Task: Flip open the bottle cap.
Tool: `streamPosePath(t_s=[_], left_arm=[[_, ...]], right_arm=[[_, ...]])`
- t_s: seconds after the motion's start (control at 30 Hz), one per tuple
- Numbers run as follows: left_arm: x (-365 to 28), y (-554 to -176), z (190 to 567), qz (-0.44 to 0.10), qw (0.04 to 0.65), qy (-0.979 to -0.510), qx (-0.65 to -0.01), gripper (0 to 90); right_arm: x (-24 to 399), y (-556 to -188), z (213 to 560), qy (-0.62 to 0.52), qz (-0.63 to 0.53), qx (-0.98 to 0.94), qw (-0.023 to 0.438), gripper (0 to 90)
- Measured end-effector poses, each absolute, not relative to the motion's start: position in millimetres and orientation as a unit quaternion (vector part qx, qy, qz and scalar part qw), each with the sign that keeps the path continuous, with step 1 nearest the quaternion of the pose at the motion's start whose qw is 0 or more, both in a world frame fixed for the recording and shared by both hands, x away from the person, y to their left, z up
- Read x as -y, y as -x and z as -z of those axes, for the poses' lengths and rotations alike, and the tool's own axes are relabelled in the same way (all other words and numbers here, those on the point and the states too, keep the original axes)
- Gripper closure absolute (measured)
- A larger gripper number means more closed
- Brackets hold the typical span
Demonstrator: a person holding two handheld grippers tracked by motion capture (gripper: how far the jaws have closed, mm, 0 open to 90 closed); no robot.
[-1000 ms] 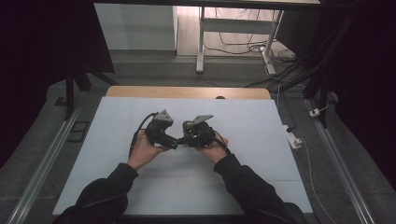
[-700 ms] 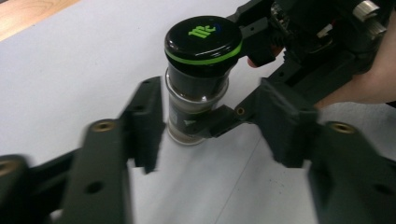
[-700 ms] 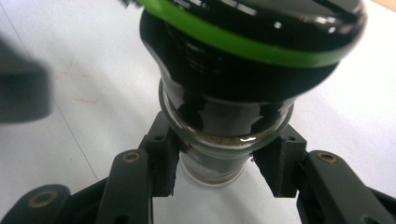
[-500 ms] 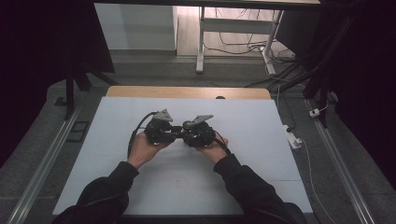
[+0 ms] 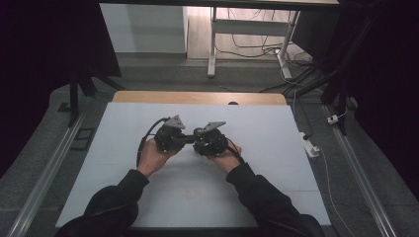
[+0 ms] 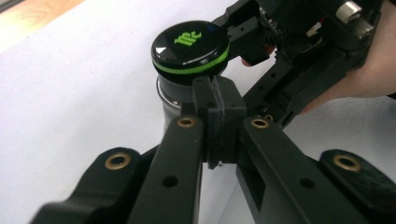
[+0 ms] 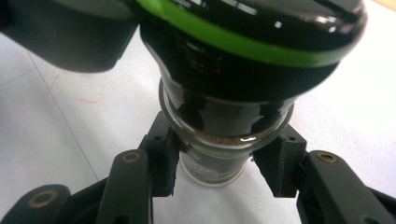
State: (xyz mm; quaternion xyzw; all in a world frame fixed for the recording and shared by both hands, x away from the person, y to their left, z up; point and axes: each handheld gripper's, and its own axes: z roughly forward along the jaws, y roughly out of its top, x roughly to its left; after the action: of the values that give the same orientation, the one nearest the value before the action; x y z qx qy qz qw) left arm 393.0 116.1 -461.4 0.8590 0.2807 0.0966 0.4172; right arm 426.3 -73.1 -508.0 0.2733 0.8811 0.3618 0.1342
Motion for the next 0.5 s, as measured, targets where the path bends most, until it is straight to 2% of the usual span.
streamPosePath(t_s=[0.5], left_arm=[[-114.5, -397.1, 453.7, -0.109, 0.414, -0.859, -0.282, 88.9]], right_arm=[[73.6, -426.3, 508.3, -0.274, -0.363, -0.88, 0.134, 53.1]])
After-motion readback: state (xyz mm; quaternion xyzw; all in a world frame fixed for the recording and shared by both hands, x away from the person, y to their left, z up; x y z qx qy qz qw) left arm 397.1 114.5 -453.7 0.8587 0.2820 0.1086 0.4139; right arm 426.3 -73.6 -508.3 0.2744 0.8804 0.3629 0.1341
